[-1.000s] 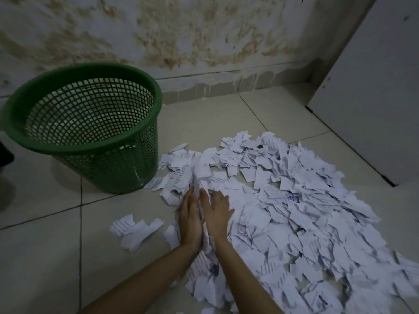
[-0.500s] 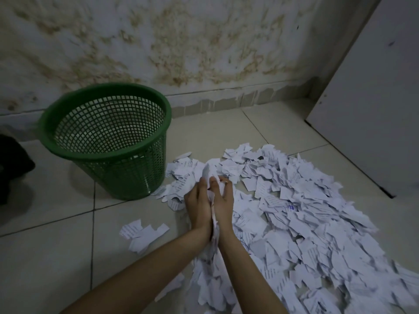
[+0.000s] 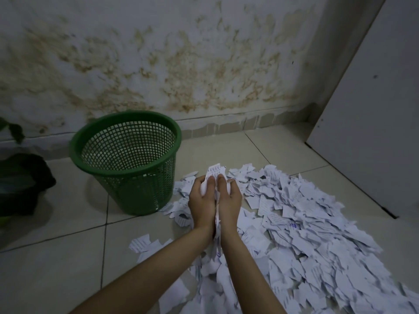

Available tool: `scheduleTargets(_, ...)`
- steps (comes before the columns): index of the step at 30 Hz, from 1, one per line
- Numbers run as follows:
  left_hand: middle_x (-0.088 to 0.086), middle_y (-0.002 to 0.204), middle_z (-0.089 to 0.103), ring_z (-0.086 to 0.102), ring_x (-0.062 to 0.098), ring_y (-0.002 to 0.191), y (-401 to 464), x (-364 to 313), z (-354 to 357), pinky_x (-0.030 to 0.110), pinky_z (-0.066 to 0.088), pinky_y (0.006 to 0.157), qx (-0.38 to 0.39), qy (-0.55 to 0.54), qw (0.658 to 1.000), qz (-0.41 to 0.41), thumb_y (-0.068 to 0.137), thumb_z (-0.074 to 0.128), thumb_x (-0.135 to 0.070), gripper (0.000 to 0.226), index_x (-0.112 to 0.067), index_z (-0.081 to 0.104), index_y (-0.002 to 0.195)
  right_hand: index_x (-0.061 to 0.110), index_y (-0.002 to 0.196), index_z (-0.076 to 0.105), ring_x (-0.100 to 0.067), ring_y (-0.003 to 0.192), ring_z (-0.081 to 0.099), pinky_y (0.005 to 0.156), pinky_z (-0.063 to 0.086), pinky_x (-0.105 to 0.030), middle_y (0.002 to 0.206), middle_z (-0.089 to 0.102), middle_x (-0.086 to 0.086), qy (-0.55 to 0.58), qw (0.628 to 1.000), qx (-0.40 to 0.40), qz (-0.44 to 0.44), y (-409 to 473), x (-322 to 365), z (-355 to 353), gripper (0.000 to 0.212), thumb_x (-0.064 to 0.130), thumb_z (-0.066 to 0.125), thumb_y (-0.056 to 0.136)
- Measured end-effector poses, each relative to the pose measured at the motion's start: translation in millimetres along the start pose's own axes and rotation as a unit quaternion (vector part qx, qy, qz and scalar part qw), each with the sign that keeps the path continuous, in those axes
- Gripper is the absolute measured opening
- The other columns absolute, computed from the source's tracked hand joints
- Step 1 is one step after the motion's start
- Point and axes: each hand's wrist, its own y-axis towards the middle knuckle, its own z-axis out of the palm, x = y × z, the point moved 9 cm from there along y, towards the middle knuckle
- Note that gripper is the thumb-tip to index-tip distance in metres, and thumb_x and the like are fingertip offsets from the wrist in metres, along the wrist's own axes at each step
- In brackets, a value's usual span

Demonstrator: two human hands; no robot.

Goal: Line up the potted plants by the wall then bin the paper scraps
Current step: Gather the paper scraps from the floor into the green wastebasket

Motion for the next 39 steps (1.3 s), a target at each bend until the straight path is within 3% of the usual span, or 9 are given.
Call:
scheduleTargets(3,0.001,0.084,0.063,0.059,0.017,0.079,-2,-6,-2,0.018,0.046,0.066,-0.001,-0.014,1.0,0.004,0.093,0.052,-0.022,0.013,-0.014,0.061,0.091,0.011,0.085,0.058,-0.009,0.072,0.057,0.065,0.045,-0.013,0.073,0.059,0.006,-0.012,1.0,0.003,-0.016,-2,9,3,0.015,0.019,0.05,0.095)
scheduleTargets(7,-0.002,0.08,0.063,0.058,0.011,0.074,-4,-13,2,0.023,0.045,0.066,0.011,-0.022,0.999,-0.02,0.093,0.052,-0.026,0.015,-0.016,0.063,0.088,0.011,0.079,0.057,-0.002,0.066,0.055,0.057,0.043,-0.004,0.07,0.057,0.007,-0.008,0.999,0.01,-0.03,0,23,4,0.021,0.014,0.047,0.097)
scheduleTargets(12,-0.002,0.066,0.057,0.053,0.015,0.064,0,-31,2,0.018,0.042,0.057,0.011,-0.016,1.0,-0.004,0.091,0.052,-0.017,0.022,-0.015,0.055,0.07,0.017,0.057,0.042,-0.011,0.055,0.043,0.058,0.036,-0.025,0.056,0.044,0.001,0.0,0.999,-0.01,-0.035,-1,39,7,0.038,0.009,0.045,0.094)
scheduleTargets(17,-0.003,0.064,0.051,0.049,0.022,0.071,13,-72,3,0.031,0.038,0.068,-0.029,-0.016,0.999,0.006,0.085,0.049,-0.021,0.025,-0.02,0.045,0.061,0.015,0.053,0.034,-0.009,0.045,0.035,0.049,0.03,-0.024,0.051,0.037,-0.001,0.026,0.999,0.004,-0.029,14,74,22,0.04,0.004,0.044,0.09)
scheduleTargets(24,0.004,0.082,0.059,0.054,0.022,0.078,32,-106,1,0.04,0.048,0.084,-0.065,-0.039,0.997,0.021,0.09,0.046,-0.016,0.013,-0.014,0.053,0.079,0.013,0.056,0.039,-0.01,0.044,0.041,0.047,0.033,-0.022,0.051,0.042,-0.001,0.046,0.998,0.035,-0.031,29,106,45,0.035,0.008,0.046,0.09)
scheduleTargets(27,0.005,0.08,0.058,0.055,0.023,0.077,41,-117,-12,0.036,0.047,0.076,-0.083,-0.056,0.994,0.029,0.09,0.046,-0.016,0.012,-0.011,0.054,0.082,0.014,0.053,0.042,-0.007,0.043,0.043,0.042,0.034,-0.017,0.051,0.046,0.001,0.042,0.996,0.067,-0.03,26,119,64,0.038,0.008,0.047,0.09)
scheduleTargets(33,-0.002,0.069,0.055,0.053,0.022,0.071,88,-172,-56,0.031,0.043,0.068,-0.151,-0.055,0.983,0.091,0.092,0.044,-0.017,0.026,-0.019,0.049,0.066,0.015,0.053,0.044,-0.012,0.05,0.043,0.048,0.033,-0.024,0.056,0.047,0.0,0.049,0.989,0.136,-0.04,30,154,144,0.038,0.013,0.046,0.091)
scheduleTargets(37,0.004,0.086,0.058,0.054,0.022,0.081,117,-194,-84,0.032,0.045,0.074,-0.186,-0.009,0.975,0.119,0.092,0.043,-0.018,0.015,-0.011,0.054,0.086,0.013,0.057,0.046,-0.012,0.051,0.042,0.045,0.036,-0.018,0.058,0.048,-0.001,0.033,0.984,0.172,-0.045,35,161,190,0.038,0.016,0.043,0.094)
scheduleTargets(39,0.008,0.095,0.061,0.058,0.025,0.089,136,-190,-101,0.035,0.048,0.084,-0.207,0.006,0.972,0.115,0.093,0.043,-0.019,0.019,-0.008,0.058,0.097,0.003,0.077,0.057,-0.019,0.064,0.05,0.055,0.04,-0.02,0.075,0.055,-0.008,0.011,0.979,0.195,-0.051,37,153,216,0.031,0.021,0.041,0.097)
